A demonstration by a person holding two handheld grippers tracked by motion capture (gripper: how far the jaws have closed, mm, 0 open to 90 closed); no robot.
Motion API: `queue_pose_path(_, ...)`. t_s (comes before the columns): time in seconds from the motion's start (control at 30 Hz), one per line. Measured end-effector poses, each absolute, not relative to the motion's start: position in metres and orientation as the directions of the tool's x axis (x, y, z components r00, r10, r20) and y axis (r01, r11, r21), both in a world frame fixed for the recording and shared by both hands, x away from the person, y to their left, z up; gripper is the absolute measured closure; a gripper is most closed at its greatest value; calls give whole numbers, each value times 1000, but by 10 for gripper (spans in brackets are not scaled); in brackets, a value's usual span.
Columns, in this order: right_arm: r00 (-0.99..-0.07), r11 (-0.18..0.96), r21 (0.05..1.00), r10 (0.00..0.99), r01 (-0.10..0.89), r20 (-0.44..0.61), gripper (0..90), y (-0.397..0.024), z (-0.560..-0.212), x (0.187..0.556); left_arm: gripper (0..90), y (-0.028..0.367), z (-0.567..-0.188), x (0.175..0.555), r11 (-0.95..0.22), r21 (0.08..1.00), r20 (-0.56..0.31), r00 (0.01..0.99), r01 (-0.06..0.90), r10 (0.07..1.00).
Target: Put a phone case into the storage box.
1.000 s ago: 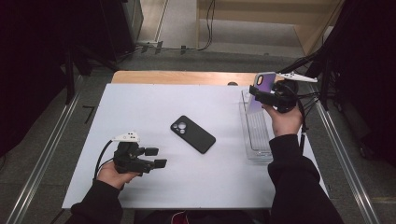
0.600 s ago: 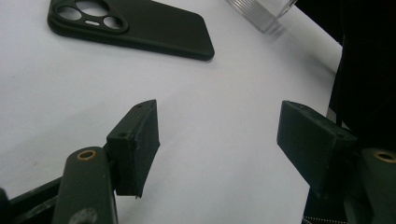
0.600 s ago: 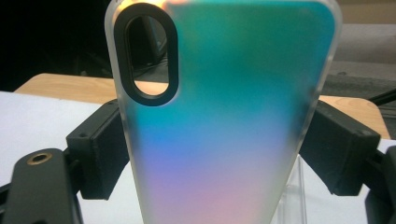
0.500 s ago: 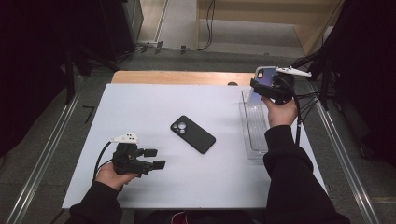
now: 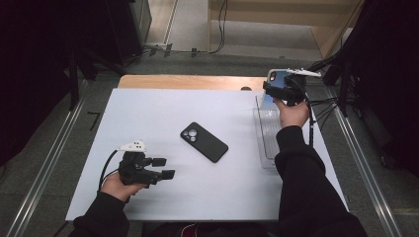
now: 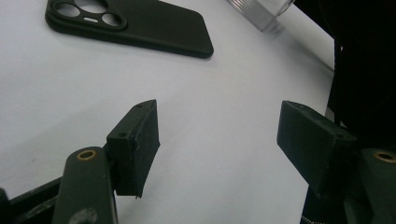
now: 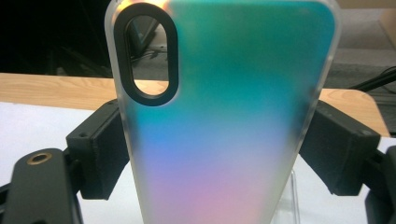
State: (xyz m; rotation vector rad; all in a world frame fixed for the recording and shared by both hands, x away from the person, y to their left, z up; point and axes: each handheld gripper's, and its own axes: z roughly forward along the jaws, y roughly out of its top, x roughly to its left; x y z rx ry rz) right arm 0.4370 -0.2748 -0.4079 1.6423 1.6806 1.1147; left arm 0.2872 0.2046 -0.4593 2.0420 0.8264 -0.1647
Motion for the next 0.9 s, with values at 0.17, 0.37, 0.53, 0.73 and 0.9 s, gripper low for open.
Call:
queue_pose_path(0.17,-108,-86,836,979,542,170,145,-275,-415,444,299,205,-460,287,-374,698,-411,769,611,489)
queue_pose_path(0.37,-101,-77,830,982,552,158,145,-275,-426,452,300,204,-460,288,-378,698,-410,772,608,486)
queue_pose_path(0.53,-83,-69,833,987,548,136,145,-275,-435,459,300,204,-460,288,-376,699,-409,772,608,486)
queue_pose_path(0.73,-66,-54,829,992,556,109,144,-274,-448,467,302,205,-460,288,-370,701,-411,770,609,489)
queue_pose_path(0.9,-56,-58,823,993,565,109,143,-273,-455,472,302,205,-460,288,-372,701,-411,771,608,487)
